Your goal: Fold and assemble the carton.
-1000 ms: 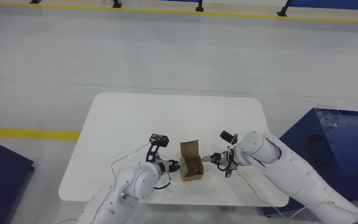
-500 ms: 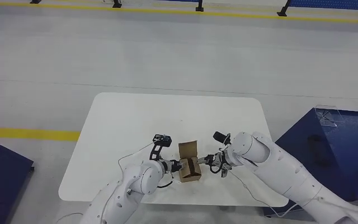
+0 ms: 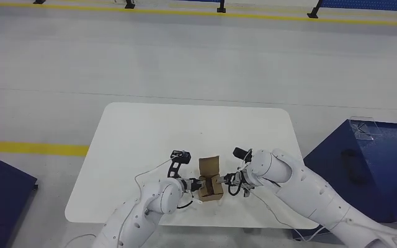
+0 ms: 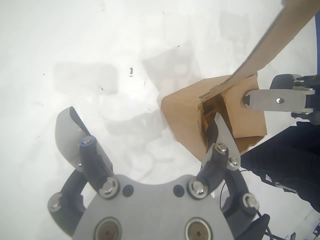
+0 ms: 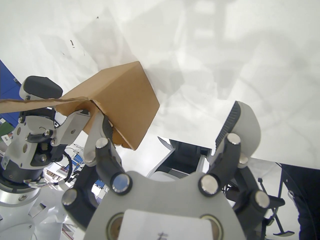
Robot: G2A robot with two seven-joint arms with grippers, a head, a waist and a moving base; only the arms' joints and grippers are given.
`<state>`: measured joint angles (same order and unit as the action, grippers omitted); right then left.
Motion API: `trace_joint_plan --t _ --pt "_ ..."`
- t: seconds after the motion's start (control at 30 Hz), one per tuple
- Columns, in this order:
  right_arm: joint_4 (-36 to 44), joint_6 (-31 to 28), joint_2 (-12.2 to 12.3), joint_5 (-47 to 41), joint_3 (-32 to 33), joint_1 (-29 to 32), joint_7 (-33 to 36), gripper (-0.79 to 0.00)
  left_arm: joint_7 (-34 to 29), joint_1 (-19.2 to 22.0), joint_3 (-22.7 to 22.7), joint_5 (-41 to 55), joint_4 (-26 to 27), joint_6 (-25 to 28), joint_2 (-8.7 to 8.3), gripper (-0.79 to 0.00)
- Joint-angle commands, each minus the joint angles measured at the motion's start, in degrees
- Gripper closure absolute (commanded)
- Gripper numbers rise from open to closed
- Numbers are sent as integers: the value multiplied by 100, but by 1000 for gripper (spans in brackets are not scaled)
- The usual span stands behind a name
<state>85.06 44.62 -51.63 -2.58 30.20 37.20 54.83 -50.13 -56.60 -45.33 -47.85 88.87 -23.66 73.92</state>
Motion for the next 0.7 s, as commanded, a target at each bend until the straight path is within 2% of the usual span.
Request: trace_joint_plan --t 0.0,0.23,0.43,0.57,0.67 --pt "21 11 -6 -11 30 3 3 -785 9 -32 -20 -17 7 -31 7 -785" --pt "89 49 -26 52 103 8 -30 -785 135 -228 -101 30 254 65 17 -785" --pt "167 -68 -16 -107 350 14 -83 -785 359 -562 -401 54 765 144 -40 -785" --pt "226 -568 124 -569 839 189 194 -785 603 -878 -871 -235 1199 -59 -140 -785" --pt "269 -1092 303 -757 1201 431 715 -785 673 -981 -1160 -441 1267 -176 -189 -785"
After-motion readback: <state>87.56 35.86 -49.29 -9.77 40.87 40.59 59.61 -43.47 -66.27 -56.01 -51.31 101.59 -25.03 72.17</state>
